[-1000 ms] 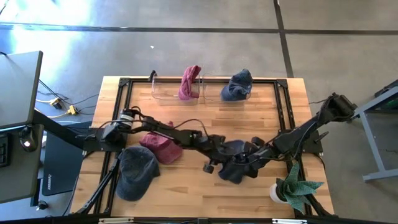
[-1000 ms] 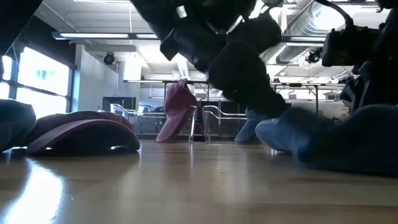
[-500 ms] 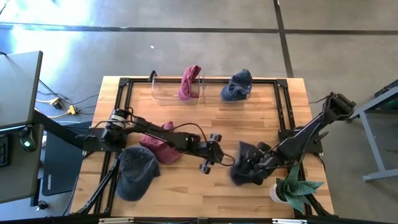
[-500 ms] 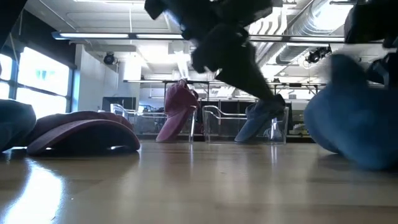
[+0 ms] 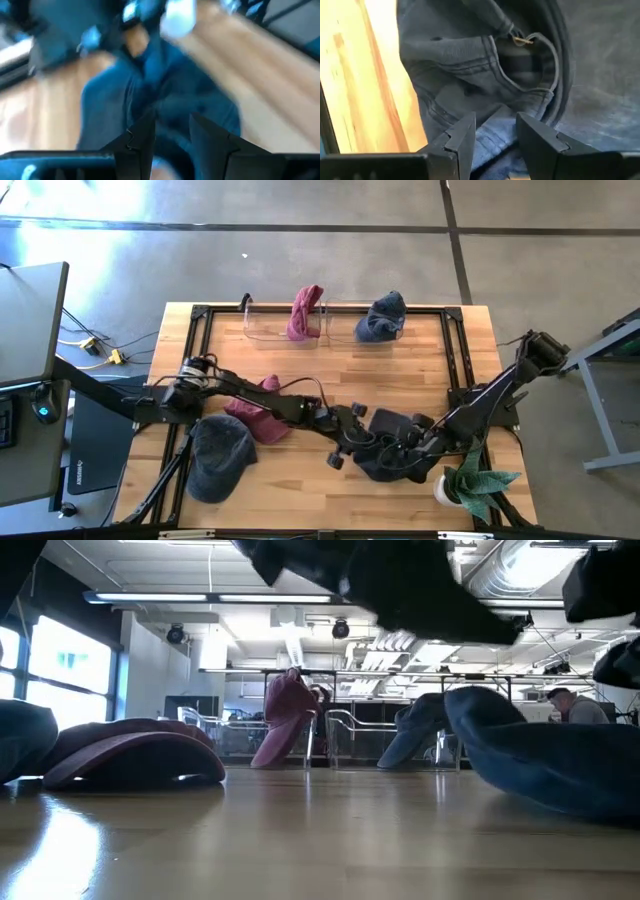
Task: Pick & Place hat
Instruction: Put the right blue cap into the right transparent bin
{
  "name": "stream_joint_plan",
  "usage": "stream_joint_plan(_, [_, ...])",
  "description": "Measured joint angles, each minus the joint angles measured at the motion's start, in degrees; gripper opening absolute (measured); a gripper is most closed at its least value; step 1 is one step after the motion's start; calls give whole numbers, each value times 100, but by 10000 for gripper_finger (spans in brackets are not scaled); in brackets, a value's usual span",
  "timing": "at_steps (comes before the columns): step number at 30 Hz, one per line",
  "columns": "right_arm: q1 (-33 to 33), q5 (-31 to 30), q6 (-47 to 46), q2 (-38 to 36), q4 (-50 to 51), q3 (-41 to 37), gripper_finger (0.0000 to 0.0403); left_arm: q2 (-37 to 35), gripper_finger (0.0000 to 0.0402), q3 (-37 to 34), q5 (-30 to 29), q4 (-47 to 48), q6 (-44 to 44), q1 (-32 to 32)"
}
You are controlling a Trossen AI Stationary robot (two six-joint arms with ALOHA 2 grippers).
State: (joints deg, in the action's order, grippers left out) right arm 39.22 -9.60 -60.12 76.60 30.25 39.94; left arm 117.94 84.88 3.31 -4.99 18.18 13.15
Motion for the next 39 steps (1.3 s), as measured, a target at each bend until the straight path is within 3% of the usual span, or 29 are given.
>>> stream_joint_plan(3, [-104, 346, 11, 201, 41, -2, 138, 290, 117, 28, 151, -297, 1, 0])
stream_joint_plan(8, [-176, 1008, -9, 414, 607, 45, 138, 319, 117, 203, -1007, 795, 3, -4])
stream_joint_plan(13, [-119, 501, -128, 435, 1720, 397, 138, 156, 117, 513, -2186, 2041, -40, 80])
stream_joint_plan(15, [-65, 159, -96, 437, 2030, 619, 138, 20, 117, 725, -2339, 2052, -31, 158])
stream_joint_plan(18, [14, -226, 144, 437, 2131, 973, 138, -179, 117, 828, -2333, 2323, -20, 295])
stream_joint_plan(21, [72, -587, 356, 435, 1945, 1181, 138, -183, 117, 872, -1621, 2011, 94, 344])
stream_joint_plan(24, [18, -587, 630, 433, 1523, 1101, 138, -118, 117, 779, -763, 1160, 94, 338])
stream_joint_plan(27, [-86, -367, 647, 433, 1079, 777, 138, 269, 117, 745, -434, 311, 31, 262])
stream_joint_plan(30, [-172, -214, 630, 433, 615, 329, 138, 736, 117, 736, -352, -332, -59, 129])
stream_joint_plan(33, [-288, -62, 639, 435, 90, -58, 138, 972, 117, 810, -418, -209, -277, -14])
stream_joint_plan(39, [-393, 452, 613, 437, -183, -263, 138, 1222, 117, 1018, -1495, 519, -708, -372])
